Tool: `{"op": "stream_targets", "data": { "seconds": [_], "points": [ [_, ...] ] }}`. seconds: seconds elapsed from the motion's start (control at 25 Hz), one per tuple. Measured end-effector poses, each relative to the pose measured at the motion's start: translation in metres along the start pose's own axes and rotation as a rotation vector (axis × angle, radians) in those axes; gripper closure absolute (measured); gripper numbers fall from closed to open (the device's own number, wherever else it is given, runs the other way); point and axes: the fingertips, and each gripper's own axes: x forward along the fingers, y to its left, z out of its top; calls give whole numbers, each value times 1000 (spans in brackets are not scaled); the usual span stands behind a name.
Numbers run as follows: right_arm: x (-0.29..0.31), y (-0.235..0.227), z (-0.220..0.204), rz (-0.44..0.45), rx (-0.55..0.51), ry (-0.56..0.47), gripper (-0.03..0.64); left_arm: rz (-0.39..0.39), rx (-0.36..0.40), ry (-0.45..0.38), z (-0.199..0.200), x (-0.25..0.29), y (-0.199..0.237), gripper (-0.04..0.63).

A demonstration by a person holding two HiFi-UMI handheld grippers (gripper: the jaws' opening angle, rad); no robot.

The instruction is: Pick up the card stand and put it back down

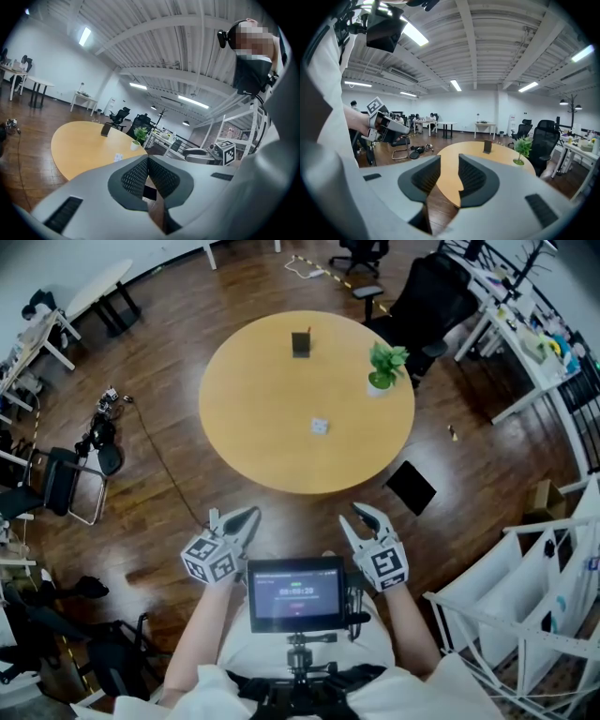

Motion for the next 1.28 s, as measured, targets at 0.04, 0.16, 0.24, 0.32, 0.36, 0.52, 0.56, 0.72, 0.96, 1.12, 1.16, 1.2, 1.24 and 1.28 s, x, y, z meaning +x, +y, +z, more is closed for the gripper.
{"op": "stream_targets", "data": {
  "seconds": [0.04, 0.16, 0.24, 0.32, 0.36, 0.52, 0.56, 0.72, 0.96, 1.12, 1.16, 1.2, 1.24, 1.28],
  "points": [
    [3, 1, 0, -2, 5, 3, 484, -4, -3, 6, -1, 1, 2, 595],
    [9, 0, -2, -8, 23, 12, 485, -15, -14, 17, -3, 3, 9, 595],
    [13, -1, -3, -12, 45, 15, 485, -23, -23, 23, -4, 4, 14, 595],
    [17, -3, -4, -14, 57, 21, 485, -29, -25, 28, -6, 6, 17, 595],
    [18, -4, -4, -16, 59, 23, 485, -34, -22, 33, -6, 8, 18, 595],
    [22, -9, -4, -20, 61, 31, 485, -56, -9, 45, -1, 19, 19, 595],
    [23, -10, -5, -20, 62, 34, 485, -59, -7, 46, 1, 22, 20, 595],
    [22, -14, -4, -26, 63, 27, 485, -74, 9, 73, 3, 32, 17, 595],
    [14, -21, -10, -45, 92, 17, 485, -89, 20, 85, 0, 40, 8, 595],
    [6, -20, -13, -59, 109, 18, 485, -100, 1, 82, -2, 37, 4, 595],
    [4, -19, -14, -62, 117, 16, 485, -106, -12, 79, -2, 36, 2, 595],
    [1, -19, -15, -65, 124, 15, 485, -110, -21, 76, -3, 35, 0, 595],
    [-1, -18, -17, -67, 129, 14, 485, -113, -26, 76, -4, 34, -2, 595],
    [-3, -16, -19, -68, 133, 13, 485, -115, -29, 78, -6, 34, -4, 595]
  ]
}}
